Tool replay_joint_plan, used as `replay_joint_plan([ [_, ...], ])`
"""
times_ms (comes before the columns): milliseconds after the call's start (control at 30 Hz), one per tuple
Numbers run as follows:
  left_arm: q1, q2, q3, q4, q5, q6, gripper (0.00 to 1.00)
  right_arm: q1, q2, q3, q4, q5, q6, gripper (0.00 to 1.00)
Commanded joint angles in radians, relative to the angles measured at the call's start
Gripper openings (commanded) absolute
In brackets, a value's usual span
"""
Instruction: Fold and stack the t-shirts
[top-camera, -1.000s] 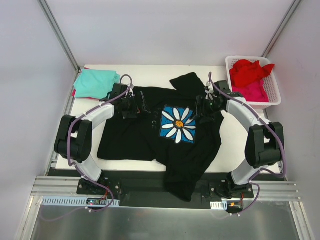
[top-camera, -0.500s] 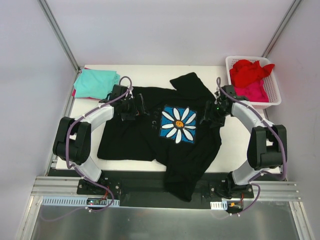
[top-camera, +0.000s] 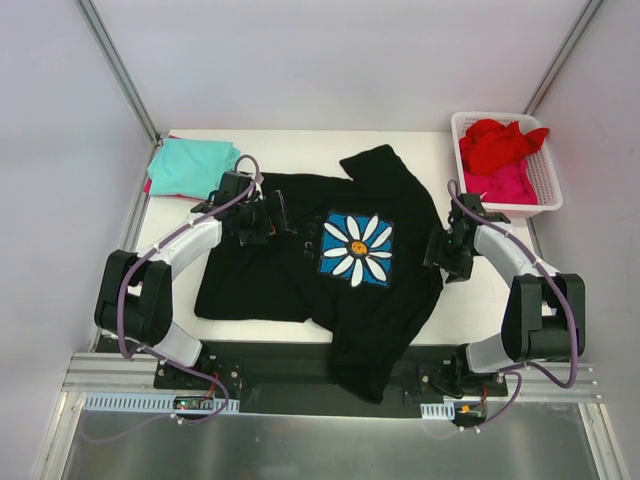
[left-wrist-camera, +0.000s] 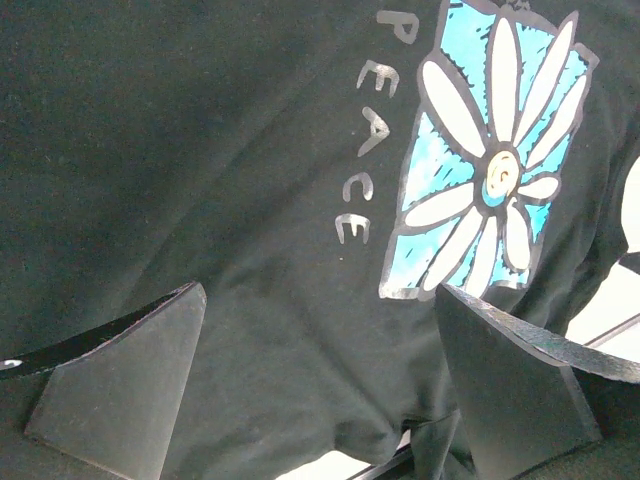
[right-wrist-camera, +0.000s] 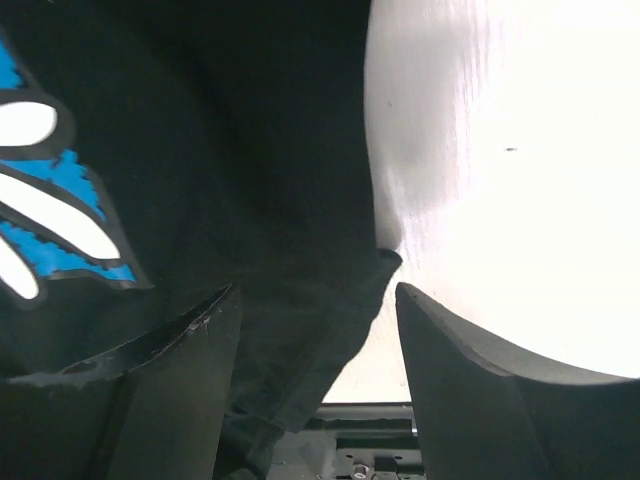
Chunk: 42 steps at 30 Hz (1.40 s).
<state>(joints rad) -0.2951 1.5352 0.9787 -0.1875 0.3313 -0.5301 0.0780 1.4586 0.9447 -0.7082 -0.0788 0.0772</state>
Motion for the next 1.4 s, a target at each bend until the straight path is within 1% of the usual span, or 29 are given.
replay_joint_plan([
  [0,-0.009,-0.063,-0.012,-0.03,-0.008,0.013,0.99,-0.007,-0.037,-0.041,-0.017,0.04,-0.001,0.66],
  [133,-0.009,-0.102,-0.014,-0.047,-0.011,0.019,0.99,-0.015,-0.047,-0.052,-0.017,0.06,-0.007,0.66],
  [367,-0.01,-0.121,-0.014,-0.05,0.0,0.01,0.99,-0.056,0.012,-0.015,0.004,0.071,-0.008,0.63],
  [467,-0.012,-0.119,-0.014,-0.049,0.005,0.01,0.99,-0.076,0.06,0.0,0.027,0.05,-0.005,0.59],
  [600,-0.012,-0.129,-0.018,-0.052,0.003,0.013,0.99,-0.075,0.108,0.019,0.049,0.022,-0.004,0.42],
  [767,-0.012,-0.142,-0.014,-0.059,0.0,0.016,0.99,-0.075,0.152,0.052,0.058,0.011,-0.001,0.41],
  [800,-0.012,-0.142,-0.012,-0.063,0.002,0.016,0.99,-0.076,0.155,0.054,0.058,0.011,-0.001,0.38],
  [833,-0.012,-0.141,-0.011,-0.064,0.0,0.016,0.99,-0.076,0.157,0.057,0.056,0.01,-0.004,0.33],
  [867,-0.012,-0.142,-0.011,-0.066,0.003,0.016,0.99,-0.076,0.157,0.055,0.056,0.014,-0.005,0.26],
  [900,-0.012,-0.142,-0.009,-0.066,0.005,0.016,0.99,-0.076,0.155,0.054,0.055,0.019,-0.004,0.12],
  [967,-0.012,-0.142,-0.006,-0.069,0.009,0.015,0.99,-0.075,0.146,0.051,0.044,0.037,-0.004,0.05],
  [1033,-0.012,-0.144,-0.003,-0.07,0.011,0.013,0.99,-0.075,0.12,0.042,0.027,0.065,-0.007,0.01],
  [1267,-0.013,-0.181,-0.018,-0.079,0.002,0.01,0.99,-0.075,0.039,0.039,-0.017,0.27,0.01,0.01],
  [1367,-0.013,-0.195,-0.021,-0.089,-0.005,0.013,0.99,-0.095,0.045,0.04,-0.02,0.272,0.015,0.01],
])
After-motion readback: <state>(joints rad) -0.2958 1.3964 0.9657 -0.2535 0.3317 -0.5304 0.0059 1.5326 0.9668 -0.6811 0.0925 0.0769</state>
